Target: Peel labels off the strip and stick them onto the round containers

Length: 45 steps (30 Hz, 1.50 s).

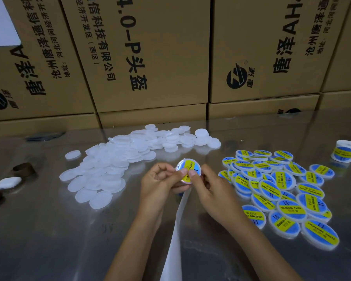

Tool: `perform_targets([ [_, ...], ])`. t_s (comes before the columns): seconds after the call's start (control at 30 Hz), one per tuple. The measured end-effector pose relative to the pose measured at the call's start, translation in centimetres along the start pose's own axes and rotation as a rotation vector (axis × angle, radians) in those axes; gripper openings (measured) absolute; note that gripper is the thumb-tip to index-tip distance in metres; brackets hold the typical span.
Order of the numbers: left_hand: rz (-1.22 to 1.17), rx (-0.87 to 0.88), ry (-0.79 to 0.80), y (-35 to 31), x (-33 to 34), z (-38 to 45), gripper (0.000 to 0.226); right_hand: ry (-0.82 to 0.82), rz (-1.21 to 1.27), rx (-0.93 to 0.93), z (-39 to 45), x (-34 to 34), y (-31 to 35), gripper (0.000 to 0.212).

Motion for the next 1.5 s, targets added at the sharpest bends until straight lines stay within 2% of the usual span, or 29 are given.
perform_targets([
  [0.13, 0.035, 0.007, 0.106, 0.1, 0.1, 0.2, 0.038, 0.004, -0.038, 0.002, -0.1, -0.2, 0.0, 0.045],
  [0.23, 0.070, 0.016, 0.132, -0.2, -0.1, 0.2, 0.028, 0.011, -0.054, -0.008, -0.2, -0.2, 0.3, 0.043],
  [0.33, 0.108, 0.007, 0.083, -0.1, -0.3, 0.2, 0.021, 0.009, -0.018, -0.005, -0.3, -0.3, 0.3, 0.040],
  [0.43, 0.154, 0.024, 0.092, -0.3, 0.0, 0.2, 0.027, 0.012, -0.015, 0.010, -0.2, -0.3, 0.3, 0.035],
  [0.53, 0.197, 0.049, 0.174, -0.5, 0.3, 0.0, 0.039, 0.026, -0.061, 0.034, -0.2, -0.2, 0.3, 0.034],
  [0.67, 0.210, 0.072, 0.169, -0.6, 0.1, -0.1, 0.032, 0.020, -0.088, 0.046, -0.1, -0.1, 0.2, 0.036],
  [0.77, 0.183, 0.062, 0.126, -0.5, -0.1, -0.1, 0.026, -0.004, 0.001, 0.061, -0.1, -0.2, 0.0, 0.038],
  [0.9, 0.158, 0.042, 0.130, -0.1, -0.3, 0.2, 0.025, 0.028, 0.075, 0.057, 0.1, -0.1, -0.3, 0.043],
  [1.03, 0.144, 0.033, 0.155, 0.2, -0.4, 0.3, 0.026, 0.035, 0.104, 0.057, 0.2, -0.1, 0.0, 0.072],
  [1.1, 0.152, 0.032, 0.156, 0.4, -0.3, 0.3, 0.023, 0.012, 0.123, 0.064, 0.5, -0.3, 0.0, 0.077],
  [1.33, 0.216, 0.035, 0.066, 0.4, -0.1, 0.3, 0.037, 0.057, 0.054, 0.054, 0.2, 0.2, 0.1, 0.058],
  [1.5, 0.181, 0.019, 0.124, 0.4, 0.4, 0.3, 0.018, 0.036, 0.004, 0.093, 0.4, 0.3, -0.4, 0.056],
])
Point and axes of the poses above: each hand's wrist, its own z-axis towards the middle knuckle, its own x-axis out of the palm, y = z × x, the point moved 3 cm from there along z, towards the middle knuckle, and after that the axes turned 14 degrees about y, right-handed, at the moved point
